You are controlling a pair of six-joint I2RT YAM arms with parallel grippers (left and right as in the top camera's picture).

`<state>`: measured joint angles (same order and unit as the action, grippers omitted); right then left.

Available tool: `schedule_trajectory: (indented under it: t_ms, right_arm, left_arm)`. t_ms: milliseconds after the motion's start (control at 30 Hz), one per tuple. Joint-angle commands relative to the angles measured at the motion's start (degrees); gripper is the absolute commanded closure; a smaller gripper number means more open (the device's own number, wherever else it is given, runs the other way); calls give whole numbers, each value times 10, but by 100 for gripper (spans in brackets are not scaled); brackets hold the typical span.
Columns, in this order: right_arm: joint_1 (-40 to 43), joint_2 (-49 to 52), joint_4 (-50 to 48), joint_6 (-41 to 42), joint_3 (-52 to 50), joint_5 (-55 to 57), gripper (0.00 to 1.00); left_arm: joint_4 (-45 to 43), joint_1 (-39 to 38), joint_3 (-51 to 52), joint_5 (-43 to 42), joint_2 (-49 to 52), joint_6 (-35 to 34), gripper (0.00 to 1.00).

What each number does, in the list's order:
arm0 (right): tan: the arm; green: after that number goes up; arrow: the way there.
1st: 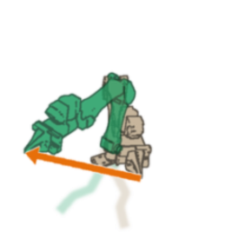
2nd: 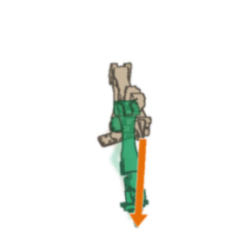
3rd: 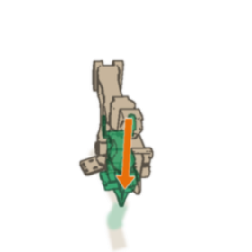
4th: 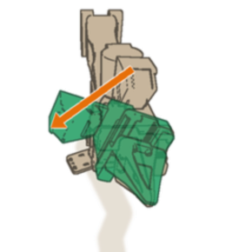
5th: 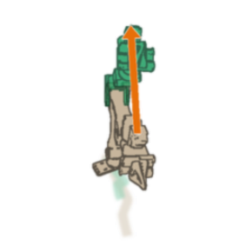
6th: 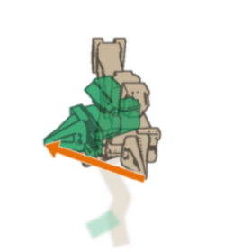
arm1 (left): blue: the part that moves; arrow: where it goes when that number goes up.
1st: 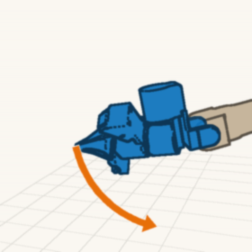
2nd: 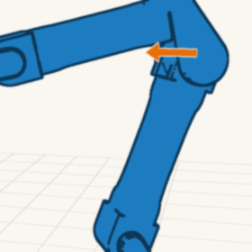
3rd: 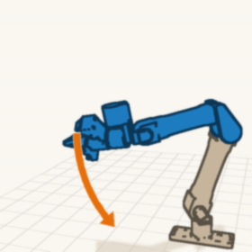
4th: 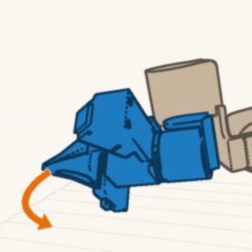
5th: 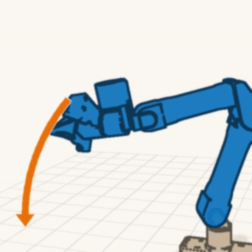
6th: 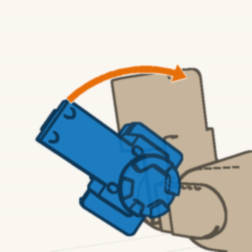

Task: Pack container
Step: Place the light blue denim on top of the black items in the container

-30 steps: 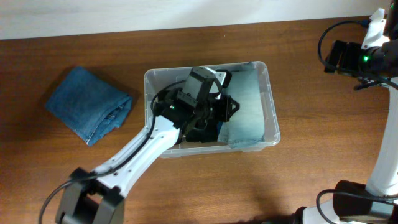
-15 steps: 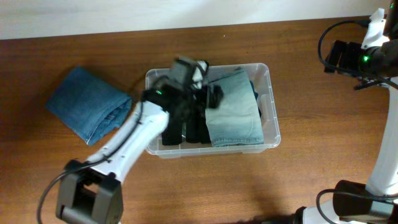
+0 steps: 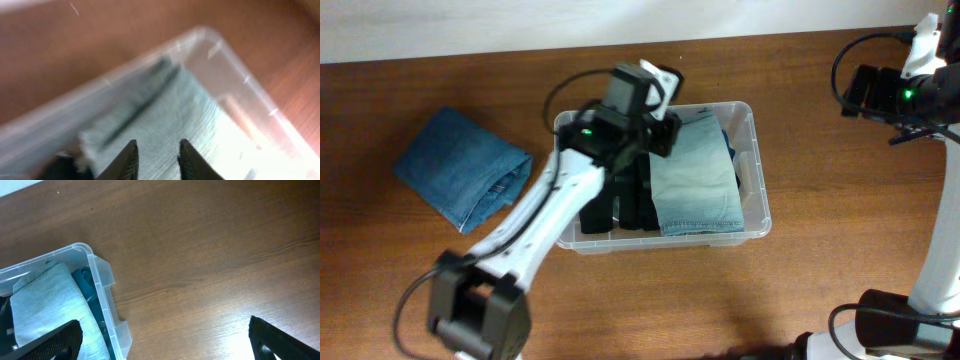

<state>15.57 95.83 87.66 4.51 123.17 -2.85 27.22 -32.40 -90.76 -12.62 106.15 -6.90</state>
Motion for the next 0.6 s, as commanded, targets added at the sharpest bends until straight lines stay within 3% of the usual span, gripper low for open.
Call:
schedule_trajectory:
  t_ms: [0,233,400,467,567]
  right_arm:
    - [2,3,0,4,4,-6,1]
    - [2,3,0,4,4,-11,1]
    - [2,3,0,3,4,-12,1]
    - [2,3,0,3,4,-12,2]
    - [2,3,0,3,4,-12,1]
  left_arm:
    - [9,-28,0,-17,87,5,75]
    - [18,-52,-2,-40,149,35,73]
    - [101,-21,-42,34,95,52,51]
    - [151,2,-63,68,59,52,35]
    - [212,57,-84,99,-8,52,25]
